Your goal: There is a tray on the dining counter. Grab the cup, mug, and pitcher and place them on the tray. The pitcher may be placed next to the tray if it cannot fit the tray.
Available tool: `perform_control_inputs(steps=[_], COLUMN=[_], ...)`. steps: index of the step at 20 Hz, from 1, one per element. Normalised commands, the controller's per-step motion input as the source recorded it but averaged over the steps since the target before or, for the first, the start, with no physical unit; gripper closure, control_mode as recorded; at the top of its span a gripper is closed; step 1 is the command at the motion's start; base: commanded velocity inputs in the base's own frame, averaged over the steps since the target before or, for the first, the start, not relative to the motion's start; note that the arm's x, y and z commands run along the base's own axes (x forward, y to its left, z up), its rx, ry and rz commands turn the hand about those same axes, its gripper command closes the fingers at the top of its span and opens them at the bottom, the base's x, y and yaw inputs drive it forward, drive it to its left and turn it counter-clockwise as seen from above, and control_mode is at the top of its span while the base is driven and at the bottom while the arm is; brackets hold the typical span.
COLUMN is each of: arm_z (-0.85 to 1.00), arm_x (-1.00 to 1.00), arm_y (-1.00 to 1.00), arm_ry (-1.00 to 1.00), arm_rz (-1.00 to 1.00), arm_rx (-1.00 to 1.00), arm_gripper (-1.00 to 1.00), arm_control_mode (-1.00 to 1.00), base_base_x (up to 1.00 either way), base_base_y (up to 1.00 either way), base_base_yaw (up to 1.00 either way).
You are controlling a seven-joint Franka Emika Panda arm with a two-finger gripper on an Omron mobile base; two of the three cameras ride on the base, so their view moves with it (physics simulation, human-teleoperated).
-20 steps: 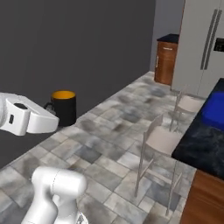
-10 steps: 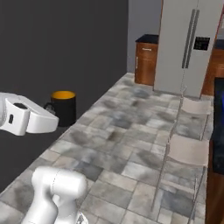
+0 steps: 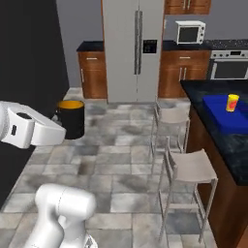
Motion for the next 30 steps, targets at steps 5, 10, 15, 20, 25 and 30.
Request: perform_control_inputs(steps=[5,10,15,20,25,30], arm_z=[0.00,0.00,0.00,0.00,0.00,0.00], arm_x=[0.00,0.00,0.00,0.00,0.00,0.00], arm_y=[0.00,0.00,0.00,0.00,0.00,0.00], arm_ry=[0.00,0.00,0.00,0.00,0.00,0.00], arm_rz=[0.00,0.00,0.00,0.00,0.00,0.00], arm_rx=[0.00,0.00,0.00,0.00,0.00,0.00], arm_gripper=[1.00,1.00,1.00,1.00,1.00,1.00], arm_control_mode=[1.00,1.00,1.00,1.00,1.00,1.00], base_base_x=[0.79,0.72,0.63,0.67,0.77,0.77], base_base_y=[0.56,0.66,0.90,0.86,0.56,0.28], base_base_yaw=[-0.67,-0.62,-0.46,-0.38,-0.34,-0.31])
